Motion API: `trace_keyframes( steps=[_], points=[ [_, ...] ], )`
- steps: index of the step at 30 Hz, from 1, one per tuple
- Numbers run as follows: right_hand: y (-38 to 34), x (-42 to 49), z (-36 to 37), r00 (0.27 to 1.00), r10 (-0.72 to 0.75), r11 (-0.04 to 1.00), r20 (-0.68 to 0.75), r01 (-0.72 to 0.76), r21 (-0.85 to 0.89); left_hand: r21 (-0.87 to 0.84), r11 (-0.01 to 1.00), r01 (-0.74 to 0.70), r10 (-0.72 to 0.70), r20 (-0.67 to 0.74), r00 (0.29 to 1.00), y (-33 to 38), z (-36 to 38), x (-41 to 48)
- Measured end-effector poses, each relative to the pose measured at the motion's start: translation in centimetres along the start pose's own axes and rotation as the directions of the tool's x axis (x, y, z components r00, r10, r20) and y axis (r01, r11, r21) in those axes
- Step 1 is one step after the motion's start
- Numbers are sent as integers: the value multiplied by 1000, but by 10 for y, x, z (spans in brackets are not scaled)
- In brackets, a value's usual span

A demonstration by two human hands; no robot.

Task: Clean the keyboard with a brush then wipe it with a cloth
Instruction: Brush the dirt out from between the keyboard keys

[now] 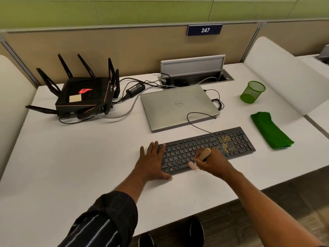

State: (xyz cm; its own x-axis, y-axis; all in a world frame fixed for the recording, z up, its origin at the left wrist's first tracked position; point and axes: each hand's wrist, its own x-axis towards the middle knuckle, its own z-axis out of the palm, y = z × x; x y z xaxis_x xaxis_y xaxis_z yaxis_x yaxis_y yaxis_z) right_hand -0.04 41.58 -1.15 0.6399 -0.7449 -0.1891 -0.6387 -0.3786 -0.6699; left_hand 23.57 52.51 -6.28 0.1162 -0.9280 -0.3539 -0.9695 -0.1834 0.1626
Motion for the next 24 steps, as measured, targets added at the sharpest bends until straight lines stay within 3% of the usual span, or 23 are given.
trace_keyframes(
  steps=[7,11,16,21,24],
  points=[
    [25,-5,-20,975,63,997,-214,-71,-27,-6,1000,3,-3,-8,1000,1,1,2],
    [22,-6,-15,981,40,999,-192,-43,-9,-22,1000,4,-4,-11,1000,3,2,4],
    [21,-4,-17,932,139,975,-334,-188,-120,-20,1000,-5,5,-11,1000,1,1,3],
    [-16,-1,1,974,100,983,-203,-65,172,-36,999,-2,2,-3,1000,-1,4,2],
    [-34,4,23,995,18,986,-102,-1,170,-31,999,7,-7,-3,1000,-3,4,0]
  ],
)
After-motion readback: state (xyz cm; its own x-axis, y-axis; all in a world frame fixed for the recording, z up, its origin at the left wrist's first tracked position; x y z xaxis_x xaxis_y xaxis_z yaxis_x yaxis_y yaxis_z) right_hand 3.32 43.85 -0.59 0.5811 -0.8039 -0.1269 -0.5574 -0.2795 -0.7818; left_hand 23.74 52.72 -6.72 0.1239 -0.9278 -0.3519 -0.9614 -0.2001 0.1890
